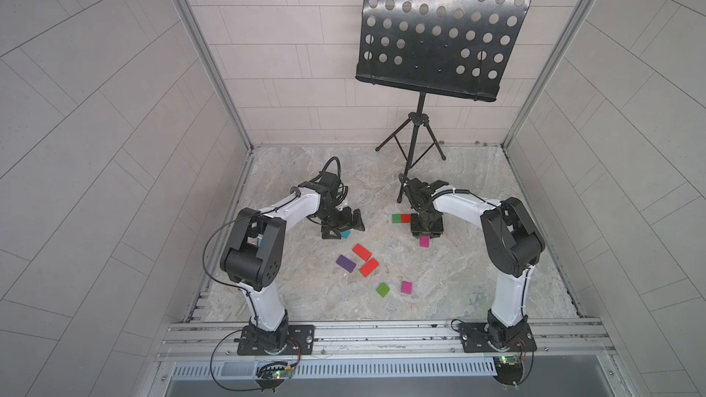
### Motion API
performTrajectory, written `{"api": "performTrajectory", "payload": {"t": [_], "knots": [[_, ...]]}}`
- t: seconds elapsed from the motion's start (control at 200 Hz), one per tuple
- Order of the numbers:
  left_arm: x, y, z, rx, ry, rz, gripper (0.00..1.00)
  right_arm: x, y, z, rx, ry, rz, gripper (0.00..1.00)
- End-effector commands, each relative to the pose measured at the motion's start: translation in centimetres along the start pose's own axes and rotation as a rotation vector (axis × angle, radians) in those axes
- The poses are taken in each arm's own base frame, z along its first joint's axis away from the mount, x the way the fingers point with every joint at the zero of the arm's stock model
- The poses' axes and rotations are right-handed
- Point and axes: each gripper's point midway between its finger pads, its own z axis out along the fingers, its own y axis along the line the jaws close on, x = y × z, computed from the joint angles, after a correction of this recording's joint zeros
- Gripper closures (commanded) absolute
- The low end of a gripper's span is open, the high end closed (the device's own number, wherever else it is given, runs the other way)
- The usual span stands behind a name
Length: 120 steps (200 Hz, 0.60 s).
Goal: Assemble the number 7 with building blocks
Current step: Place the building block at the center of the board.
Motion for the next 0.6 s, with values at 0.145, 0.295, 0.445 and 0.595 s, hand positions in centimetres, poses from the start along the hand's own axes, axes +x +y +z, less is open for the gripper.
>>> {"api": "performTrajectory", "payload": {"t": [0.145, 0.295, 0.445, 0.595], "knots": [[0.3, 0.0, -0.4, 0.010, -0.006, 0.007, 0.00, 1.0, 0.0, -3.6, -0.012, -0.057, 0.019, 0.51], [0.3, -0.1, -0.4, 0.016, -0.003, 0.009, 0.00, 1.9, -0.3, -2.8, -0.001, -0.047, 0.041, 0.53], [0.4, -0.1, -0.4, 0.009, 0.000, 0.016, 0.00, 1.9, -0.8, -2.3, 0.027, -0.052, 0.046, 0.54], [0.3, -0.1, -0.3, 0.013, 0.004, 0.014, 0.00, 1.7, -0.8, -1.9, 0.032, -0.054, 0.052, 0.55]]}}
